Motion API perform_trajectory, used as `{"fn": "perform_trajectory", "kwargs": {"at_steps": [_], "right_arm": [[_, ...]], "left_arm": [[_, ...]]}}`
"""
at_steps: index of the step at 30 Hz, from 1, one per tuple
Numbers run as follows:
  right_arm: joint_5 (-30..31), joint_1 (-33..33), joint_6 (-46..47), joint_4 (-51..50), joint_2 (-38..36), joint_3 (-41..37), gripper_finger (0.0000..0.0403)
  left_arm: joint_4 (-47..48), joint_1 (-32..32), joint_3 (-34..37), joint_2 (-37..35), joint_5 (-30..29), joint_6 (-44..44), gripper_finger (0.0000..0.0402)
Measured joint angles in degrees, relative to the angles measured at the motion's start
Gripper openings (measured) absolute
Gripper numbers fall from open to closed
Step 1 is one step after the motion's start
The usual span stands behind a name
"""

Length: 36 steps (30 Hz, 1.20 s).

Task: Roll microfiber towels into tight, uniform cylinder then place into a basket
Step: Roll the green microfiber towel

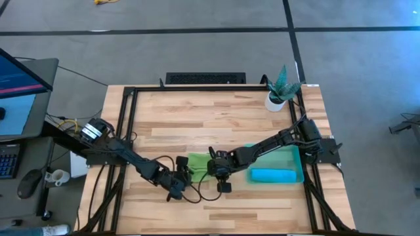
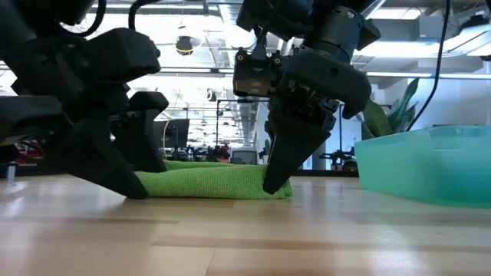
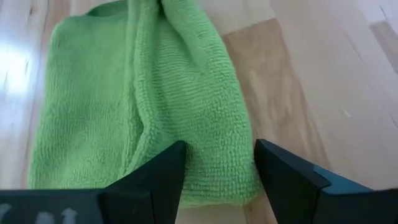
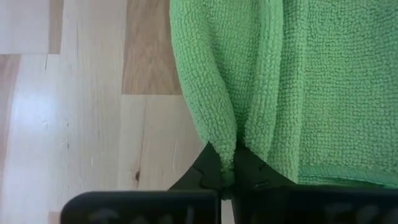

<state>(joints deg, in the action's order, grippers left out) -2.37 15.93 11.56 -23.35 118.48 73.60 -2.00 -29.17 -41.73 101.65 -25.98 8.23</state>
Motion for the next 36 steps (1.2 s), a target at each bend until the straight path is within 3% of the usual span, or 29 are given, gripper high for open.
{"fn": "perform_trajectory", "kwargs": {"at_steps": [4, 7, 16, 26, 31, 36], "right_arm": [[-0.54, -0.03, -2.54, -0.02, 0.00, 0.00, 0.0020], [-0.43, 0.33, -4.27, 0.11, 0.00, 0.00, 0.0024], [-3.70, 1.46, -4.46, 0.33, 0.14, 0.36, 0.0019], [-16.71, 4.47, -3.17, 0.53, 1.03, 4.86, 0.0019], [-25.05, 4.53, -0.18, 0.92, 1.01, 6.62, 0.0024], [-29.56, 2.22, 3.38, 0.13, 1.01, 6.69, 0.0019]], "left_arm": [[-0.09, 0.16, 0.06, 0.17, -0.41, 2.03, 0.0189], [0.16, 0.50, 0.06, 0.22, -0.03, 2.74, 0.0166], [0.76, 1.32, 0.20, -0.21, 4.50, 10.93, 0.0013], [-0.14, 1.42, 0.28, -6.22, 27.07, 31.31, 0.0019], [-1.28, 1.38, 0.21, -6.76, 33.26, 44.97, 0.0019], [-1.97, 1.93, 0.22, -6.78, 36.54, 50.78, 0.0023]]}}
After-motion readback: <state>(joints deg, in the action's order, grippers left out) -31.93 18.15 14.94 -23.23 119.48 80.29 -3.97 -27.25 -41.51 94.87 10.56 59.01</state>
